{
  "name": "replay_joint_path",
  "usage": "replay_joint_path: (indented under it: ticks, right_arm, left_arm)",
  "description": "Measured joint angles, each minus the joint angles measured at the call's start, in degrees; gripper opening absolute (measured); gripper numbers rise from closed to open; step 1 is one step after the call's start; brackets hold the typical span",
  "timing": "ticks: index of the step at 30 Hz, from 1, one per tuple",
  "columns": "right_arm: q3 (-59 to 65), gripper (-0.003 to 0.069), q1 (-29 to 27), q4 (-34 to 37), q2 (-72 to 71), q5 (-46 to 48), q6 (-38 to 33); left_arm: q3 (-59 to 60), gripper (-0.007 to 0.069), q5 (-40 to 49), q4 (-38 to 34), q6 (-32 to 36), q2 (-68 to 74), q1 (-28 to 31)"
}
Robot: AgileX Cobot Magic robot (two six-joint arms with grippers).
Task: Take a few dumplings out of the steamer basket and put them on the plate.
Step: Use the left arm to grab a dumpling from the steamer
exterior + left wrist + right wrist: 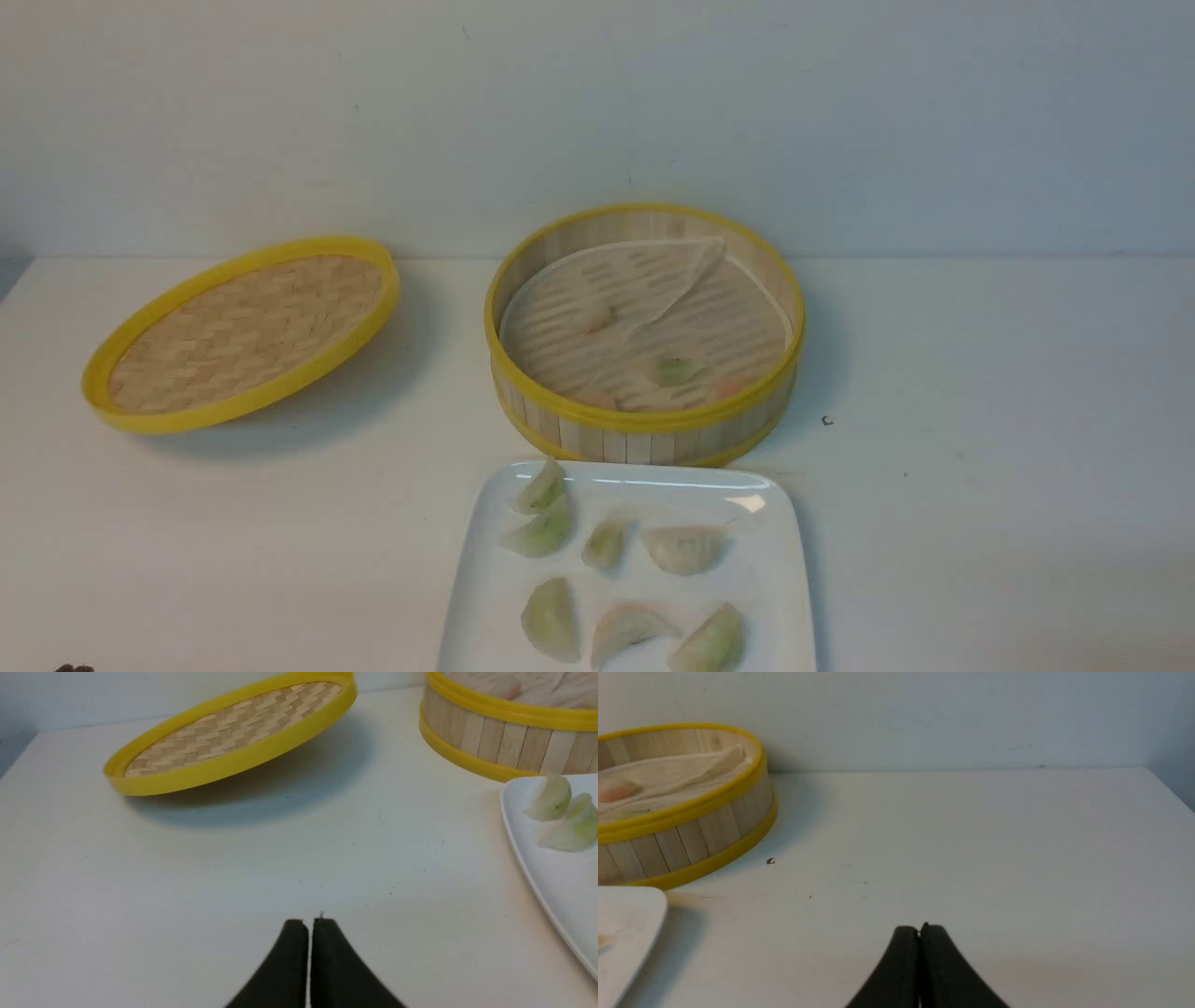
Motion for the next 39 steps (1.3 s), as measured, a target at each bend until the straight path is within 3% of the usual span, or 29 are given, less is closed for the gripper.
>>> replay_joint_path:
  ticks: [27, 31, 39]
  right_arm:
    - [0.00, -0.0010, 0.00, 0.00, 0.00, 0.00, 0.05]
    - [0.00, -0.0010, 0.00, 0.00, 0.00, 0.00, 0.05]
    - [0.00, -0.0010, 0.00, -0.12, 0.00, 0.00, 0.05]
  left_arm:
    - [0.00, -0.0006, -0.08, -0.10, -0.34, 0.00, 0.00]
    - [0.14, -0.0006, -3.83, -7.52, -4.40, 0.00, 0.00]
    - [0.14, -0.0006, -24.47, -33.45, -8.77, 0.00, 0.00]
